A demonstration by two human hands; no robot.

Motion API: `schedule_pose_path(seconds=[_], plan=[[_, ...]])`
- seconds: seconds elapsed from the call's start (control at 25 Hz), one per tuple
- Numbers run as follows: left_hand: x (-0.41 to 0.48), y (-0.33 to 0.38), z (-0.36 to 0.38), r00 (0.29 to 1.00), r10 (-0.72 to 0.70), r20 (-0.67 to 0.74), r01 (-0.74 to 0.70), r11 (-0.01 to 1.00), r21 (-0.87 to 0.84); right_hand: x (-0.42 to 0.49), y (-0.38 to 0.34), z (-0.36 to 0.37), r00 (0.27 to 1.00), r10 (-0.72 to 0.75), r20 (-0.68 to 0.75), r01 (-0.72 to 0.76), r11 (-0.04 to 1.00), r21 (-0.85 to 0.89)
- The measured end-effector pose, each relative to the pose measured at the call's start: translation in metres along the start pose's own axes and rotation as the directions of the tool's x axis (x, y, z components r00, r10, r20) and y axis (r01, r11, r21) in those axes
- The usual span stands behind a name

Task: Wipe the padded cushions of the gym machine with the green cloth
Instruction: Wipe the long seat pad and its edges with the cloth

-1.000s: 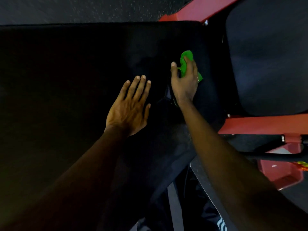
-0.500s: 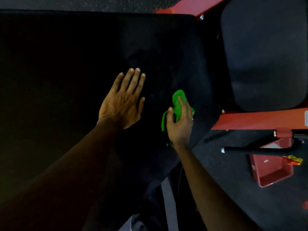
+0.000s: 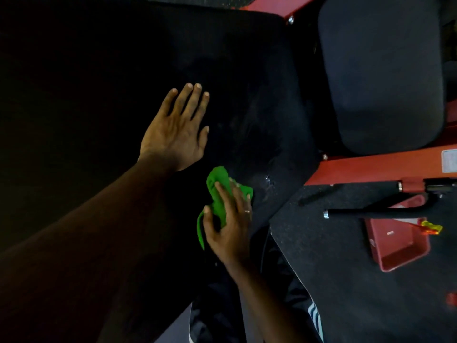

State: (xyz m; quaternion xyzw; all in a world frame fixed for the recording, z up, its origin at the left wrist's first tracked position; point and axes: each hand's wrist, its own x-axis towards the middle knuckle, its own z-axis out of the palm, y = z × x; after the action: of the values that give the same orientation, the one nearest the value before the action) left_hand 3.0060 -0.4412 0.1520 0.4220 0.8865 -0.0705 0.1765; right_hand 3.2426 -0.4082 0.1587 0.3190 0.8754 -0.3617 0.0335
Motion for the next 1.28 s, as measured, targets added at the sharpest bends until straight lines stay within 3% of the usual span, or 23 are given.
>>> schedule_pose_path(seconds=[0.2, 0.32, 0.44, 0.52, 0.6, 0.68, 0.8, 0.96, 1.04, 1.16, 1.28], plan=[[-0.007, 0.0, -0.007, 0.995, 0.086, -0.044, -0.087, 0.996, -0.012, 0.064, 0.042, -0.006, 0.931, 0.316, -0.185, -0.302, 0.948, 0.1], [-0.02, 0.013, -0.015, 0.977, 0.192, -0.089, -0.201, 0.974, -0.105, 0.091, 0.064, -0.017, 0.926, 0.328, -0.189, -0.31, 0.943, 0.121], [-0.042, 0.037, -0.007, 0.985, 0.174, 0.015, -0.17, 0.973, -0.157, 0.065, 0.048, -0.012, 0.917, 0.351, -0.188, -0.33, 0.934, 0.135], [-0.054, 0.05, 0.004, 0.981, 0.163, 0.106, -0.152, 0.983, -0.099, 0.022, 0.028, -0.005, 0.946, 0.287, -0.15, -0.278, 0.957, 0.079], [-0.06, 0.05, 0.013, 0.983, 0.15, 0.105, -0.151, 0.989, 0.001, -0.004, 0.021, -0.003, 0.972, 0.221, -0.078, -0.215, 0.973, 0.08], [-0.06, 0.051, 0.015, 0.988, 0.132, 0.075, -0.133, 0.991, 0.018, 0.013, 0.038, -0.005, 0.967, 0.238, -0.093, -0.231, 0.969, 0.083], [-0.06, 0.052, 0.012, 0.989, 0.132, 0.073, -0.135, 0.99, 0.046, 0.066, 0.061, -0.009, 0.926, 0.332, -0.181, -0.323, 0.943, 0.077], [-0.059, 0.052, 0.012, 0.985, 0.145, 0.097, -0.151, 0.987, 0.058, 0.128, 0.085, -0.02, 0.812, 0.531, -0.241, -0.505, 0.847, 0.167], [-0.059, 0.052, 0.012, 0.987, 0.135, 0.085, -0.14, 0.989, 0.052, 0.115, 0.069, -0.016, 0.846, 0.486, -0.219, -0.456, 0.873, 0.176], [-0.058, 0.052, 0.01, 0.987, 0.136, 0.086, -0.141, 0.989, 0.053, 0.034, 0.032, -0.008, 0.966, 0.245, -0.078, -0.239, 0.968, 0.077], [-0.06, 0.052, 0.009, 0.987, 0.125, 0.102, -0.131, 0.99, 0.045, 0.024, 0.051, -0.013, 0.984, 0.169, -0.059, -0.165, 0.984, 0.061]])
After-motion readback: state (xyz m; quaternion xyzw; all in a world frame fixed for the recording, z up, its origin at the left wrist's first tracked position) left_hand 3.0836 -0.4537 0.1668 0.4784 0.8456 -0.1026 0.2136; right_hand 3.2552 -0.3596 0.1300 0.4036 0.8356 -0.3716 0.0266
